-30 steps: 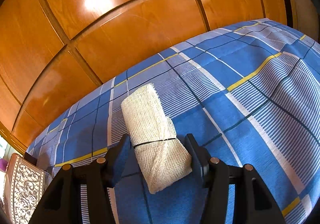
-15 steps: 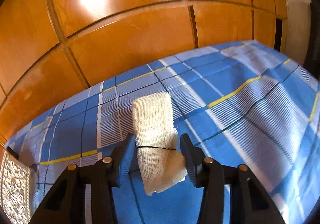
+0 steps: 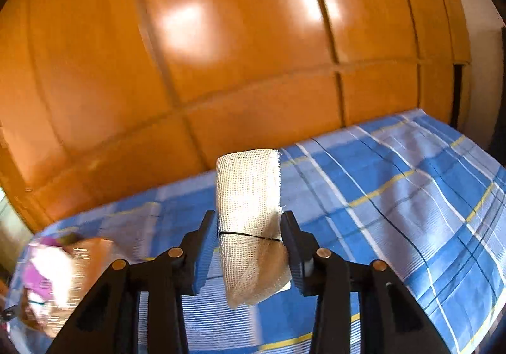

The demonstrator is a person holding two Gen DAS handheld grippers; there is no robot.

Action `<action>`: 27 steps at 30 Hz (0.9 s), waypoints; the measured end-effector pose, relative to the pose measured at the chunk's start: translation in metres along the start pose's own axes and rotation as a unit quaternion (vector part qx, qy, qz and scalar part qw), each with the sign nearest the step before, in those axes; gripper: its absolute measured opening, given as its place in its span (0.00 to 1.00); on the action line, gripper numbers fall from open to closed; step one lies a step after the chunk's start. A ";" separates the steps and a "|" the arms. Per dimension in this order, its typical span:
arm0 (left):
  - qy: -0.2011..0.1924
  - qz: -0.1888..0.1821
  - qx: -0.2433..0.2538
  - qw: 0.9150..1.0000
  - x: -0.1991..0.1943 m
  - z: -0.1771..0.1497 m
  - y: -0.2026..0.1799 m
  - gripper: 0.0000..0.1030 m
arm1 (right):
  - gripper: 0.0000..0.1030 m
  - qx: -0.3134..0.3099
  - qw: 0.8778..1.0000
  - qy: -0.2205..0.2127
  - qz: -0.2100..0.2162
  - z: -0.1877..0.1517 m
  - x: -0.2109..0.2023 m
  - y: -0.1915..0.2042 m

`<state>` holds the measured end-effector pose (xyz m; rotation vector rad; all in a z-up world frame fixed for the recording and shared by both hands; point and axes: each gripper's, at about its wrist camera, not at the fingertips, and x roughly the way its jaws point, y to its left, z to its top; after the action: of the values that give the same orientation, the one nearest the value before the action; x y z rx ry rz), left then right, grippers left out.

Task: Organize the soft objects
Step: 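Lower the waffle cloth and scrunchie into the gold tray and open the left gripper, then lower the beige mesh roll into the gold tray and open the right gripper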

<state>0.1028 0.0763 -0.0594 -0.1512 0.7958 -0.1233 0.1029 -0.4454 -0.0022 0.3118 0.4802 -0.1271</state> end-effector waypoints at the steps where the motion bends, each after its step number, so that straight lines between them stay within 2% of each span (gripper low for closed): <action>1: -0.010 0.013 0.006 1.000 -0.004 -0.001 0.000 0.97 | 0.40 -0.006 1.000 -0.006 0.016 0.001 -0.009 0.013; 4: -0.028 0.039 0.015 0.999 -0.016 -0.003 0.001 1.00 | 0.40 -0.030 0.997 -0.013 0.069 0.002 -0.031 0.051; 8: -0.023 0.052 0.010 0.998 -0.022 -0.007 0.005 1.00 | 0.40 -0.079 0.985 -0.010 0.150 -0.004 -0.056 0.115; 11: -0.019 0.055 0.006 0.998 -0.024 -0.010 0.006 1.00 | 0.40 -0.127 0.969 0.005 0.212 -0.015 -0.069 0.168; 15: -0.014 0.065 0.007 0.998 -0.023 -0.014 0.007 1.00 | 0.40 -0.189 0.940 0.046 0.279 -0.043 -0.071 0.238; 17: -0.015 0.072 0.006 0.997 -0.024 -0.016 0.009 1.00 | 0.40 -0.208 0.931 0.064 0.294 -0.058 -0.067 0.263; 21: -0.017 0.078 0.003 0.997 -0.029 -0.021 0.015 1.00 | 0.40 -0.228 0.919 0.117 0.299 -0.088 -0.042 0.309; 27: -0.009 0.091 0.002 0.996 -0.030 -0.027 0.024 1.00 | 0.40 -0.246 0.913 0.195 0.261 -0.127 0.013 0.362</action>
<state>0.0641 0.1019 -0.0616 -0.0747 0.7879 0.0486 0.1292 -0.0627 -0.0195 -0.0445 0.7869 0.5841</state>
